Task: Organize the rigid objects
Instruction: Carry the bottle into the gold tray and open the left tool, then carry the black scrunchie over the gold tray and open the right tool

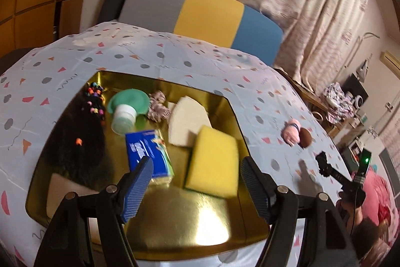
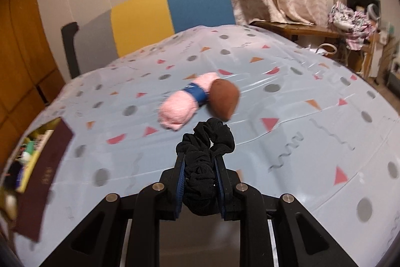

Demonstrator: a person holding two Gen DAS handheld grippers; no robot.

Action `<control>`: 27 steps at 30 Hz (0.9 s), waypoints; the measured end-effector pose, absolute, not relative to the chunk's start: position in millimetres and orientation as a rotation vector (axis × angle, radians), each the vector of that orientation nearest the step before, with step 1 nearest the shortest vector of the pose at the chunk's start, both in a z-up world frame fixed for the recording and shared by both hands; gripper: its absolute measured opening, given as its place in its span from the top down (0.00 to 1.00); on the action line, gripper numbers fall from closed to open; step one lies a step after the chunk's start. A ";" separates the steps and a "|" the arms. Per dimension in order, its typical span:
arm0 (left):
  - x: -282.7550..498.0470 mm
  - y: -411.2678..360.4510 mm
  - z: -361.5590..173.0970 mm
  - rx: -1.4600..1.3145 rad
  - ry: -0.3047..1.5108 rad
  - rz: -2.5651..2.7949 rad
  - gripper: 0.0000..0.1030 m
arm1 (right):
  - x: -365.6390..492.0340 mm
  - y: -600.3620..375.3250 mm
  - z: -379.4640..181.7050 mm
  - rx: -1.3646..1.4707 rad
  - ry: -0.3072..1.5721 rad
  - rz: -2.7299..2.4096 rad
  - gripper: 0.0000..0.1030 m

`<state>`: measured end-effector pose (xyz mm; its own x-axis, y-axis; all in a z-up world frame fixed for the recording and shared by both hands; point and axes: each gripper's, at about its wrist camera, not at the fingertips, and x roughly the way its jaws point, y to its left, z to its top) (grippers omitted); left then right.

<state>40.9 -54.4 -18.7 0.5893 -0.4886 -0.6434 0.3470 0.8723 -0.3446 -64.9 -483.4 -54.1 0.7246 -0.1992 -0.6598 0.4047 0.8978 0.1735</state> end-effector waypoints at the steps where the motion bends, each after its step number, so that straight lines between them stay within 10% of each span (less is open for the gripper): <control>1: 38.6 -55.6 -20.1 -0.182 0.809 -0.493 0.28 | -67.3 -476.3 -52.8 0.325 0.681 -0.323 0.79; 27: -4.5 42.4 -15.6 -0.230 0.744 -0.342 0.28 | -23.4 -198.5 0.7 0.196 0.742 0.332 0.79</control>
<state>-4.5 42.4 -15.6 0.6844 -0.3831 -0.6204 0.2220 0.9199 -0.3232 -23.4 -198.5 0.7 0.6881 0.3636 -0.6280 -0.2262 0.9298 0.2905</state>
